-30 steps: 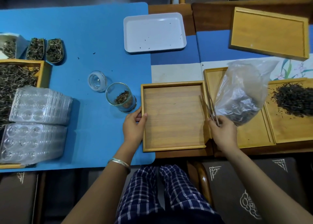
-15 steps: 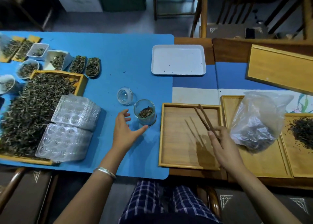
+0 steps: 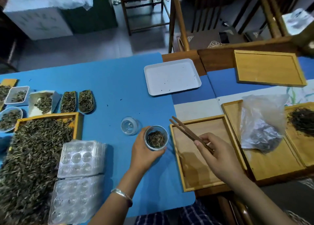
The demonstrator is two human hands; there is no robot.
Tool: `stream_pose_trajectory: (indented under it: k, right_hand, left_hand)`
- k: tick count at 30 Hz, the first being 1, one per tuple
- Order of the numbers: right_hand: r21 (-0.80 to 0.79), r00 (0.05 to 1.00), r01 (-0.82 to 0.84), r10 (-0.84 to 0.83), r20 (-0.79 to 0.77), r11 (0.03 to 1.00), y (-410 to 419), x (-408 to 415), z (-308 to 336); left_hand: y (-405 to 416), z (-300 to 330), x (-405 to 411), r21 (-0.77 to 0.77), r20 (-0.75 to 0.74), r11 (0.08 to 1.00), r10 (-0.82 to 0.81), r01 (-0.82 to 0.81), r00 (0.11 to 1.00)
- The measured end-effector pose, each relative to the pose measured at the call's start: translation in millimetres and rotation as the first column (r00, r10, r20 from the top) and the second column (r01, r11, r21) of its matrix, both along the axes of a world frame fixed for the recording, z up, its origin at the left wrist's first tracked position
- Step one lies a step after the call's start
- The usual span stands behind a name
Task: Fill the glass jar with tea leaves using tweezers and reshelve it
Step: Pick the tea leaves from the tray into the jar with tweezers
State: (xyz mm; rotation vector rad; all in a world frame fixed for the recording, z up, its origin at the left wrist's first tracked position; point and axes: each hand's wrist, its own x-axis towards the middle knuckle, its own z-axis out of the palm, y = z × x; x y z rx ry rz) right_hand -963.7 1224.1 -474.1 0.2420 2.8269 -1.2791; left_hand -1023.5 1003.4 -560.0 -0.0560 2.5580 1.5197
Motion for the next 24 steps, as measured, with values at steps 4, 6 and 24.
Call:
stream_pose_trajectory:
  k: [4,6,24]
  right_hand:
    - [0.06,0.979,-0.201,0.197,0.059,0.978,-14.4,6.6,45.5]
    - [0.224,0.931,-0.358,0.33,0.153,0.906,-25.9,7.6,60.0]
    - [0.549,0.856,-0.51,0.454,0.246,0.663,-89.1,-43.9,62.0]
  left_hand:
    - [-17.6,22.3,-1.6,-0.038,-0.081,0.996,-0.081,0.079,0.993]
    - [-25.8,28.5,-1.8,-0.057,-0.086,0.995,-0.092,0.087,0.992]
    - [-44.8,47.1,-11.8,-0.211,-0.162,0.975,-0.104,0.068,0.981]
